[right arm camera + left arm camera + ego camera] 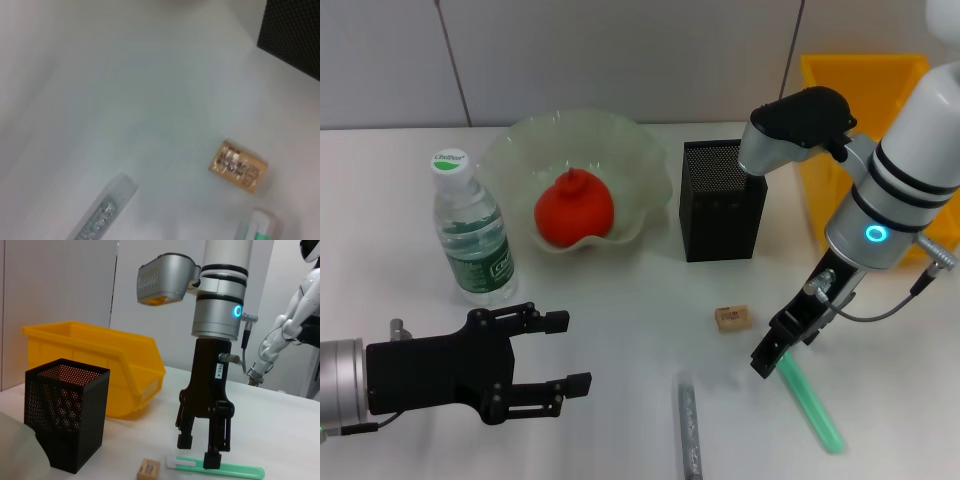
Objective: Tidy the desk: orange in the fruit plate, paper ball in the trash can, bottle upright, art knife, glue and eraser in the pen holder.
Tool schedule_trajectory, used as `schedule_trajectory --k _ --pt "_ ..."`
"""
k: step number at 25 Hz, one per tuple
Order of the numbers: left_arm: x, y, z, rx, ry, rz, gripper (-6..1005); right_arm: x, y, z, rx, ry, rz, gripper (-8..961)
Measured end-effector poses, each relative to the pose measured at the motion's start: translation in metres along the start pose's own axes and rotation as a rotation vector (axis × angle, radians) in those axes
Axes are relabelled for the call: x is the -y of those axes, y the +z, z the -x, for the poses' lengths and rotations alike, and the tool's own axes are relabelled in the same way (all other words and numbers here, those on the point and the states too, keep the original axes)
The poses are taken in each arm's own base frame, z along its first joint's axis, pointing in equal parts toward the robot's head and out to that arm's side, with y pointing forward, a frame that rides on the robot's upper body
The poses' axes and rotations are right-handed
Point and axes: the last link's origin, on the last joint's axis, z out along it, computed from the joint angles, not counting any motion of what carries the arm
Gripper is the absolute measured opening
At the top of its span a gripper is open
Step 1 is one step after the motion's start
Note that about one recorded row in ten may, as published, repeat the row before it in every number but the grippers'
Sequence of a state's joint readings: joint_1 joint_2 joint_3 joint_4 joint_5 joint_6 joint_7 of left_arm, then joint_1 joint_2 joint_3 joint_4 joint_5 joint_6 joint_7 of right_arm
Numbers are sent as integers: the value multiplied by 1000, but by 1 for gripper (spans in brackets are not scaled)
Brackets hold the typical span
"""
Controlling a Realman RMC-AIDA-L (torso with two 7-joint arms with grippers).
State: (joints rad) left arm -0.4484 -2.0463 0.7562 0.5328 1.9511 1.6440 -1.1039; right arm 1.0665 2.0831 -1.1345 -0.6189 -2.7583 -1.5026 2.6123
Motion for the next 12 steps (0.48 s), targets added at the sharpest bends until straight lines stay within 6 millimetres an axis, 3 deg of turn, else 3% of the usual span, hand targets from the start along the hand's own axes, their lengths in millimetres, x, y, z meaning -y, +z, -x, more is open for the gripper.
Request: schedule_trajectory --k 12 --pt "3 -1 -3 4 2 0 798 -8 12 -1 -27 -49 2 823"
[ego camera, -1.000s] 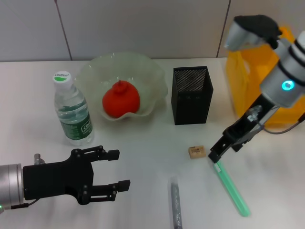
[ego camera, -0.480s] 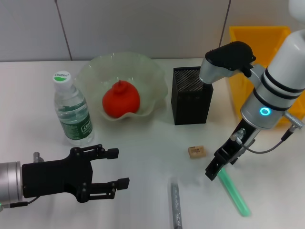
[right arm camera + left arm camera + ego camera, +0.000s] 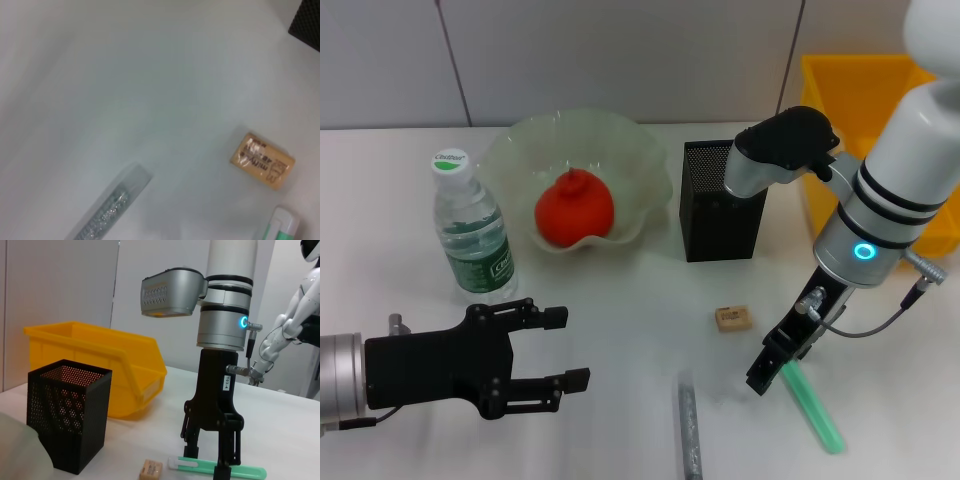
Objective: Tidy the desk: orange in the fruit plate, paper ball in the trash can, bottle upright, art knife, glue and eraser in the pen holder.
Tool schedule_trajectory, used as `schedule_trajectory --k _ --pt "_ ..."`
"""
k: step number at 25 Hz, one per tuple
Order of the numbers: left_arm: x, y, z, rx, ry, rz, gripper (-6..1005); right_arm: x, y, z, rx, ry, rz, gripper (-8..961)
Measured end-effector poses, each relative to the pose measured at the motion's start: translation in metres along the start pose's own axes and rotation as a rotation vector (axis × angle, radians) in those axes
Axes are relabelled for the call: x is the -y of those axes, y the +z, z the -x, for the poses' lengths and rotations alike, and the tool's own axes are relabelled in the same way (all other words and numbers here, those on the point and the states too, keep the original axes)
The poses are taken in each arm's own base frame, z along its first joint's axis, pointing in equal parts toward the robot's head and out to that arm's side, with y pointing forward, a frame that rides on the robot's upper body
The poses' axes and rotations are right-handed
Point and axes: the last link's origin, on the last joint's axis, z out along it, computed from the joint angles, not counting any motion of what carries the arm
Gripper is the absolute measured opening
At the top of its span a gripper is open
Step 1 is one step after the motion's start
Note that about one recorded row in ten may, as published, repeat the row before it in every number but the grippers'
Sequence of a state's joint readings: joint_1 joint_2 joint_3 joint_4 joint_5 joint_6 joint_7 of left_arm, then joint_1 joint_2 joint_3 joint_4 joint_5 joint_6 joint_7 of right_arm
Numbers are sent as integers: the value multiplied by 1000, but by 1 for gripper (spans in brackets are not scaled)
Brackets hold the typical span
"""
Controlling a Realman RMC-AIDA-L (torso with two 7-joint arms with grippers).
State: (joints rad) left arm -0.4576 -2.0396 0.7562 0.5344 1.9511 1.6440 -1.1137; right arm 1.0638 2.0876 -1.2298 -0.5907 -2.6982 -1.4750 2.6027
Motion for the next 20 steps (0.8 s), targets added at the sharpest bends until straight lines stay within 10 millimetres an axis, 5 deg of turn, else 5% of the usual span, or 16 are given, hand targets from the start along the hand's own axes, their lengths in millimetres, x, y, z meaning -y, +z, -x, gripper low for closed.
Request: schedule_trajectory --k 12,17,20 --pt "2 0 -2 1 7 -6 799 1 -1 0 -4 -2 -9 686" --pt "3 1 -3 0 10 -5 799 1 -1 0 -10 -7 -13 472" --pt "4 1 -4 0 12 -4 799 2 -1 -1 -19 -7 -17 456"
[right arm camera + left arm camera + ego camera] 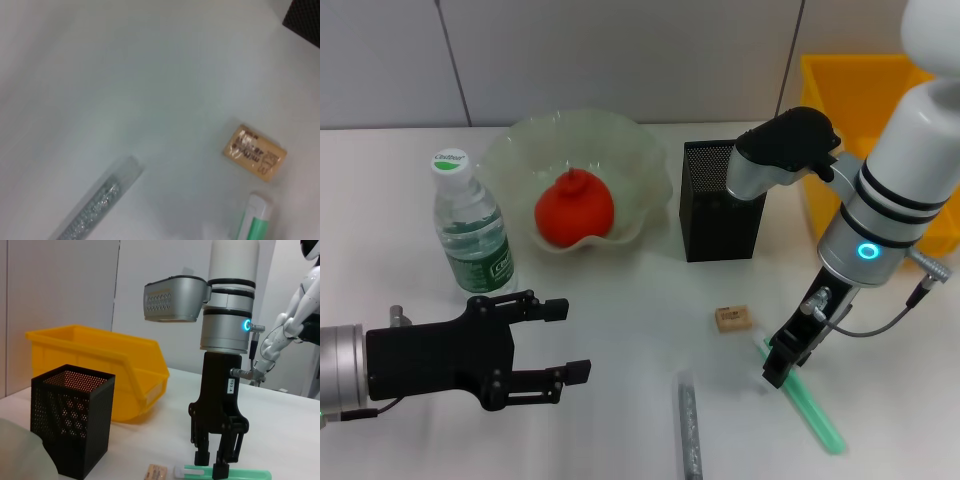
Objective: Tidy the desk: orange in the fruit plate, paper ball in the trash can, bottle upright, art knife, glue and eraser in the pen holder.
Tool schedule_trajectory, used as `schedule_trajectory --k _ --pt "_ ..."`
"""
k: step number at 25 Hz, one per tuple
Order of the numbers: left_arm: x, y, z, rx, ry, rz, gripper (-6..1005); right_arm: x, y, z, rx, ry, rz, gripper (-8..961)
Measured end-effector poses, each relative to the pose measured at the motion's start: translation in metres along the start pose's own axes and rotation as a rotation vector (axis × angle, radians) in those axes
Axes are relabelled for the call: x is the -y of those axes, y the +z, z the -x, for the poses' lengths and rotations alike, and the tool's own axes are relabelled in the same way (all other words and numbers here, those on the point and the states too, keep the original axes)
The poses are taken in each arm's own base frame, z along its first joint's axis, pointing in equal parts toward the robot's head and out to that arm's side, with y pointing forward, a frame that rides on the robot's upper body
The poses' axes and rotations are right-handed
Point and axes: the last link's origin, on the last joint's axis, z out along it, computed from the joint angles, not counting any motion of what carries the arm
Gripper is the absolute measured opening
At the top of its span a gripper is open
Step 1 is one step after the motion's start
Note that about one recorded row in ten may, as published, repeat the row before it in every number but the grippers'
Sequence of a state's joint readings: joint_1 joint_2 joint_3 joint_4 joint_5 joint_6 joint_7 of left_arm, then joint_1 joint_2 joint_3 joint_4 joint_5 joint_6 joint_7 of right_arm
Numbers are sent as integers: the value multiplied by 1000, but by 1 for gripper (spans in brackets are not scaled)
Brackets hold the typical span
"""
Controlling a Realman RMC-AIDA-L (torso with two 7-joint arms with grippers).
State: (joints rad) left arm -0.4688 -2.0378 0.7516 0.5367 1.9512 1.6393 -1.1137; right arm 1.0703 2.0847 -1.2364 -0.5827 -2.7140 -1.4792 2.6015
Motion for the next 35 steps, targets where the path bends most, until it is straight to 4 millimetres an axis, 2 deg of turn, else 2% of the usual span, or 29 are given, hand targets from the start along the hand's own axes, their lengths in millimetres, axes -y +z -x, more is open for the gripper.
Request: schedule_trajectory --k 5,11,31,35 --pt "0 0 -1 0 2 2 799 -1 2 -1 -18 -14 -10 441" --pt "1 0 -1 0 2 2 799 -3 3 -1 -16 -21 -8 371" --pt "1 0 -1 4 8 4 799 -6 5 -4 -36 -19 8 293" --pt "1 0 -1 4 8 4 799 -6 6 -4 -38 -17 10 233"
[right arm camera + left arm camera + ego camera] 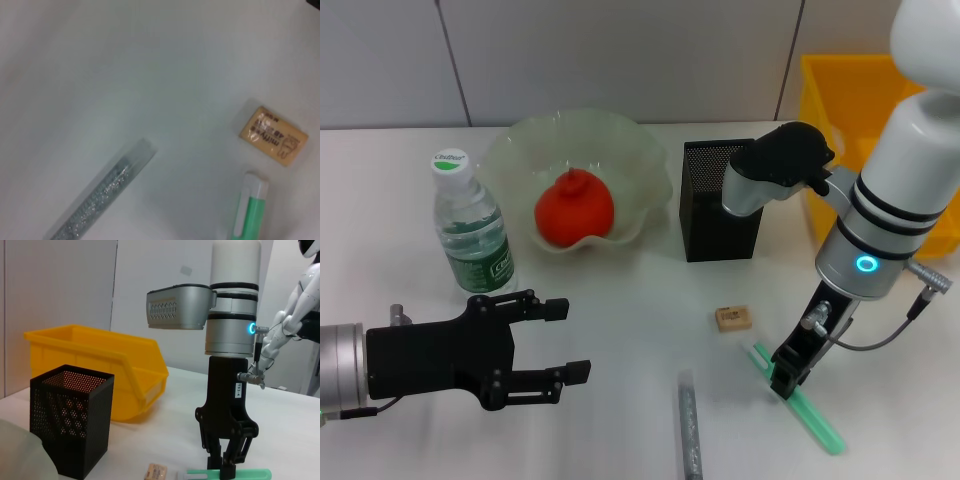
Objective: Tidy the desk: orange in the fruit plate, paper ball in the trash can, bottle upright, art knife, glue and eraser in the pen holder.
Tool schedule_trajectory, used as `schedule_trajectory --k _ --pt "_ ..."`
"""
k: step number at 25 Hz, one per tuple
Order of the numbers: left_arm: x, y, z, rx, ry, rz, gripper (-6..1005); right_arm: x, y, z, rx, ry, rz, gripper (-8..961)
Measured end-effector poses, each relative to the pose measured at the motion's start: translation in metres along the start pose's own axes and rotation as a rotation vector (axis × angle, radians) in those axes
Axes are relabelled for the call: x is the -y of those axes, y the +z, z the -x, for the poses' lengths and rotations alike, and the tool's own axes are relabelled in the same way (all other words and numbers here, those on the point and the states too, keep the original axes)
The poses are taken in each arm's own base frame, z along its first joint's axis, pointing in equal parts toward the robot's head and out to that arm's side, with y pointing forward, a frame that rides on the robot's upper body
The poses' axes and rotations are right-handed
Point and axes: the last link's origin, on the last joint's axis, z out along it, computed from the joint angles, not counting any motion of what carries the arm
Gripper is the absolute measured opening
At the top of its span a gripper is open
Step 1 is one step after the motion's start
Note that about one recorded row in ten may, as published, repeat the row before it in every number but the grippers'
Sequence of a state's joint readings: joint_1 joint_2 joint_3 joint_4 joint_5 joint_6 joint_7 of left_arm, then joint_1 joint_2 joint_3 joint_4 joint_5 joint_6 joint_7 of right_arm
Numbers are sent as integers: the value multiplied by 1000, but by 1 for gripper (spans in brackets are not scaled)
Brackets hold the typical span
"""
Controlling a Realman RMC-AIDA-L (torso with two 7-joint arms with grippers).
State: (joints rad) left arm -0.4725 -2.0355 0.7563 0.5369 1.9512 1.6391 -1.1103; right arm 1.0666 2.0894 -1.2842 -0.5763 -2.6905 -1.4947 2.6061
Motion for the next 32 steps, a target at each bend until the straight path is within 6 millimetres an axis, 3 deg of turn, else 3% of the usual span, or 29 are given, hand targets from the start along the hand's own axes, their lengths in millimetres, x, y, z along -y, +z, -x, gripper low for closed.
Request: schedule_trajectory --k 32 --pt "0 2 -1 -2 6 3 799 -6 1 -2 -17 -5 35 234"
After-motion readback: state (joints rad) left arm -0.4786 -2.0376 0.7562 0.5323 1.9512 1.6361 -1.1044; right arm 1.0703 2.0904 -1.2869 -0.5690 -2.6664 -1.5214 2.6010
